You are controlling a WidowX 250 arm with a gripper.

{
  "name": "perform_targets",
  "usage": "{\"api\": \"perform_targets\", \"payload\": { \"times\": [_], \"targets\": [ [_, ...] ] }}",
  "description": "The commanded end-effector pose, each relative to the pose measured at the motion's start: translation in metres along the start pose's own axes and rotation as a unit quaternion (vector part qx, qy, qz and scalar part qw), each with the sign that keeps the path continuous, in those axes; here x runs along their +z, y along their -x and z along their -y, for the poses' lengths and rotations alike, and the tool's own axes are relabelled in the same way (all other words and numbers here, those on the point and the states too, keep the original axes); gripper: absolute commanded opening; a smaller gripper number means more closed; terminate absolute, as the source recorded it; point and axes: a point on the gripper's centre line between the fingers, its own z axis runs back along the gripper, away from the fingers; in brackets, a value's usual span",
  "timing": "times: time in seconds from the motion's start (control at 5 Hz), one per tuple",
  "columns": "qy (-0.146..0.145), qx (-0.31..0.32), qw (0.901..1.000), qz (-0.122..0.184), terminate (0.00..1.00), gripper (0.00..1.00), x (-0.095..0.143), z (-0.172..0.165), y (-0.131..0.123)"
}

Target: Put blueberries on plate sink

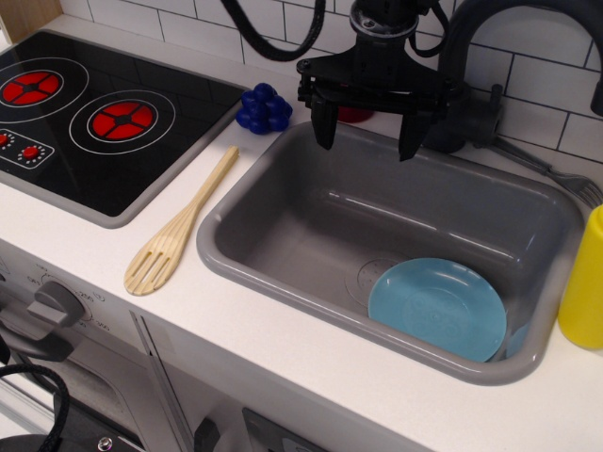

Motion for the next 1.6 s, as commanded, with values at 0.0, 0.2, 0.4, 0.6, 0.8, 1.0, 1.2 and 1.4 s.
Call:
{"api": "perform_targets", "payload": {
  "times": [0.0, 0.2, 0.4, 0.6, 0.8, 1.0, 1.2, 1.4],
  "targets": [
    [0.0, 0.0, 1.0, 0.0, 0.0, 1.0, 0.0, 0.0, 0.0],
    [-0.005, 0.01, 0.9996, 0.024, 0.0, 1.0, -0.007, -0.03, -0.015],
    [0.005, 0.024, 0.9989, 0.04, 0.0, 1.0, -0.008, -0.048, -0.032],
    [0.019, 0.037, 0.9977, 0.054, 0.0, 1.0, -0.006, -0.062, -0.046],
    [0.022, 0.044, 0.9961, 0.073, 0.0, 1.0, -0.006, -0.08, -0.053],
    [0.015, 0.064, 0.9947, 0.078, 0.0, 1.0, -0.003, -0.092, -0.06],
    [-0.019, 0.077, 0.9948, 0.064, 0.0, 1.0, -0.005, -0.096, -0.07],
    [-0.03, 0.086, 0.9929, 0.077, 0.0, 1.0, -0.007, -0.1, -0.072]
  ]
}}
